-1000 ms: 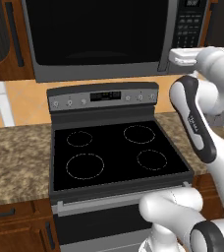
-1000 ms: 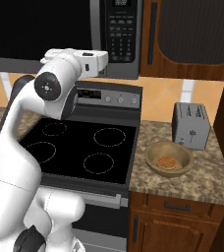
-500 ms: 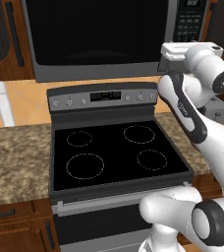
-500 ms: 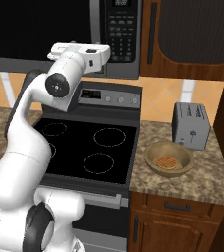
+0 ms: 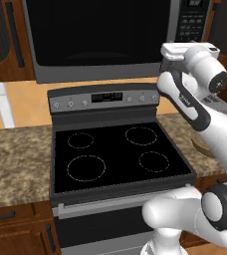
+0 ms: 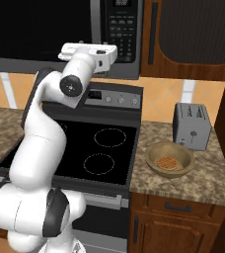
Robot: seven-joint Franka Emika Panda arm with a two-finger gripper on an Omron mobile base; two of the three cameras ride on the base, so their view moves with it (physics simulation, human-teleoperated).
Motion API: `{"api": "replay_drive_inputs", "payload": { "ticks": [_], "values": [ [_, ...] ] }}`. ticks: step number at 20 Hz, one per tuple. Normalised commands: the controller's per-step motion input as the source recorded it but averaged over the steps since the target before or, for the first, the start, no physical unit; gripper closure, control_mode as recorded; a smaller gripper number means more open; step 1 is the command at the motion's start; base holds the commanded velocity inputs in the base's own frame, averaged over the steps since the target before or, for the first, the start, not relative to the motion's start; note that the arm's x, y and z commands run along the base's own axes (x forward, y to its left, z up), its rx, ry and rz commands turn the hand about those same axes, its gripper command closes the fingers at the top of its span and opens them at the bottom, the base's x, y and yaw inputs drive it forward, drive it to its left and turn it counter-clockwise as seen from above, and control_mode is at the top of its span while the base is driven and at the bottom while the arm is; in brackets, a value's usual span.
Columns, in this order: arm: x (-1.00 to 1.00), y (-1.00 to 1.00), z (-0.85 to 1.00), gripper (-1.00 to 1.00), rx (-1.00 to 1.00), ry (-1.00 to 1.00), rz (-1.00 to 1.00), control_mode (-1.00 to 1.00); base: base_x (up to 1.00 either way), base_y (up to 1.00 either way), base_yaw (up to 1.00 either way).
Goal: Open the microwave, place the bowl with waffle inside the microwave, then close the microwave door and turn it on.
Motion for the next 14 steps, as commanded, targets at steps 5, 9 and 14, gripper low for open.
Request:
{"api": "replay_drive_inputs", "payload": {
  "ticks": [5,9,14],
  "values": [
    [0.29,0.06,0.1,-1.0,-0.01,0.02,0.0,-1.0,0.0,0.0,0.0],
    [0.24,0.04,0.18,-1.0,0.0,0.0,0.0,-1.0,0.0,0.0,0.0],
    [0.29,0.07,0.12,-1.0,0.0,0.0,0.0,-1.0,0.0,0.0,0.0]
  ]
}}
